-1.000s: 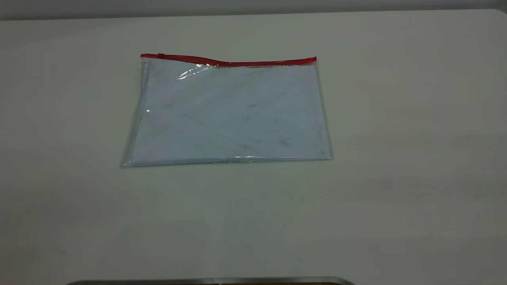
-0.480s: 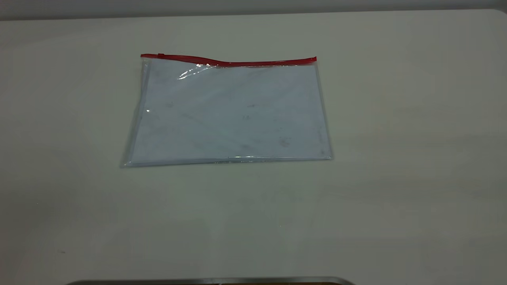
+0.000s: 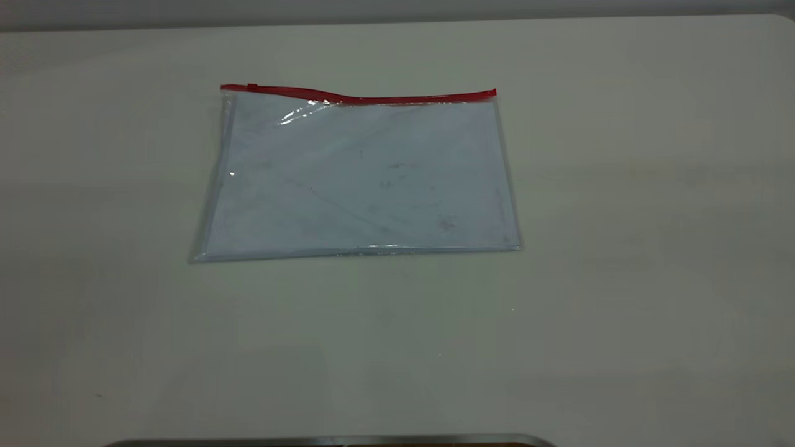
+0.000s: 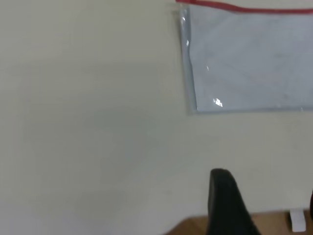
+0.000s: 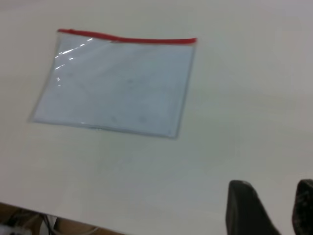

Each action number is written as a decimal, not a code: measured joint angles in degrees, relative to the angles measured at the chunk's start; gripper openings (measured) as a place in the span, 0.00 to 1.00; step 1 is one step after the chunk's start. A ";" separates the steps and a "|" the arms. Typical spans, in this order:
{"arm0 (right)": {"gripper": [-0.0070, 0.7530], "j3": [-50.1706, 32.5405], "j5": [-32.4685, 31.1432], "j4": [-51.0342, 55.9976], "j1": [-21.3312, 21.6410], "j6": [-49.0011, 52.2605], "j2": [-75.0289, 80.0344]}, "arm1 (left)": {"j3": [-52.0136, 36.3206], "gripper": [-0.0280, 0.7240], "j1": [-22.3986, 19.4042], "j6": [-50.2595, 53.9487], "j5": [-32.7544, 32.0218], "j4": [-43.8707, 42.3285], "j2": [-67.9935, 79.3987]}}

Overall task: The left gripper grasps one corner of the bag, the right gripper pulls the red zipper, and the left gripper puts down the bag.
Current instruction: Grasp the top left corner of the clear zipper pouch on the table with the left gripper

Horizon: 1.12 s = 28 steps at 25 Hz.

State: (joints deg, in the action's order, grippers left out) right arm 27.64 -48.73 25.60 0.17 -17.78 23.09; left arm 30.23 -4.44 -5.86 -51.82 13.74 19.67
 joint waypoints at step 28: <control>0.67 38.56 16.40 56.68 -9.52 -67.21 89.89 | 53.00 0.74 0.00 -36.09 16.45 26.42 105.33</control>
State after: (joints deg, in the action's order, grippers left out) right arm 66.20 -32.33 82.28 -9.35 -84.99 112.98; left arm 83.22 -4.44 -41.95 -35.37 40.16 125.00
